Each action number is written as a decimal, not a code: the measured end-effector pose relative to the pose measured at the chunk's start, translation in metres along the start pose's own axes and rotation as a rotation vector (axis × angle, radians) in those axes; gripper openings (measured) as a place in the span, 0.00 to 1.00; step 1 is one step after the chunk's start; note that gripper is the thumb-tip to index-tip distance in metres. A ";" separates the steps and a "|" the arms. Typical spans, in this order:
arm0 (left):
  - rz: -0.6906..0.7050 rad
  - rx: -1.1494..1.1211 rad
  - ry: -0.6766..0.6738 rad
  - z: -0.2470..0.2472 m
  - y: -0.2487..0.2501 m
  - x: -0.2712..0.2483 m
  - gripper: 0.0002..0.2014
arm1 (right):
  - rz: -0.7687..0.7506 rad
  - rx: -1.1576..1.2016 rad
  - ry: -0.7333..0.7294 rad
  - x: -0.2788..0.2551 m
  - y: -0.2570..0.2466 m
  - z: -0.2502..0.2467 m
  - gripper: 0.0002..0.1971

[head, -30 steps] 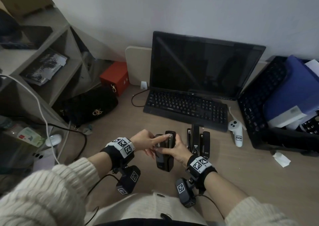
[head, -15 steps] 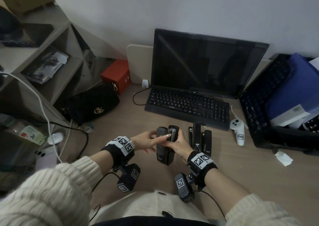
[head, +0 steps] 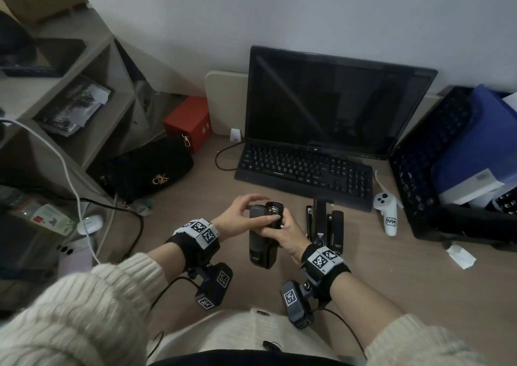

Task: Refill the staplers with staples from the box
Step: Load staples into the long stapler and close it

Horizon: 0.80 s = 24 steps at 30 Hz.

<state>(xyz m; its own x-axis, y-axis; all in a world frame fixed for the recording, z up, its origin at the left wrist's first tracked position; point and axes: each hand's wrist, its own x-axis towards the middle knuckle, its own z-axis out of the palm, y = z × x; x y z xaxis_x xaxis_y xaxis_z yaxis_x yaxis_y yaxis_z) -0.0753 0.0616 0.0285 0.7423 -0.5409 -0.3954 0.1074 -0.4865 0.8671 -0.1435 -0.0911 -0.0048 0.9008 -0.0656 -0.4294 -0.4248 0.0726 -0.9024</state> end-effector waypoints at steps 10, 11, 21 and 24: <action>-0.050 -0.130 -0.048 -0.002 -0.003 0.005 0.41 | -0.151 -0.067 0.035 0.003 -0.004 -0.004 0.25; -0.053 -0.129 -0.052 -0.002 -0.004 0.006 0.41 | -0.165 -0.074 0.037 0.004 -0.005 -0.004 0.25; -0.062 -0.134 -0.061 -0.002 -0.006 0.008 0.38 | -0.207 -0.112 0.023 0.003 -0.005 -0.003 0.28; -0.056 -0.121 -0.065 -0.001 -0.003 0.007 0.35 | -0.210 -0.116 0.027 0.002 -0.007 -0.003 0.27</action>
<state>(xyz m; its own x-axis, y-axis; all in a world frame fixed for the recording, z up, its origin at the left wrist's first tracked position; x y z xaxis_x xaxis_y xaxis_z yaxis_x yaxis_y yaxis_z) -0.0699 0.0606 0.0233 0.6890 -0.5605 -0.4595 0.2291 -0.4331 0.8718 -0.1392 -0.0949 0.0002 0.9682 -0.0940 -0.2317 -0.2379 -0.0605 -0.9694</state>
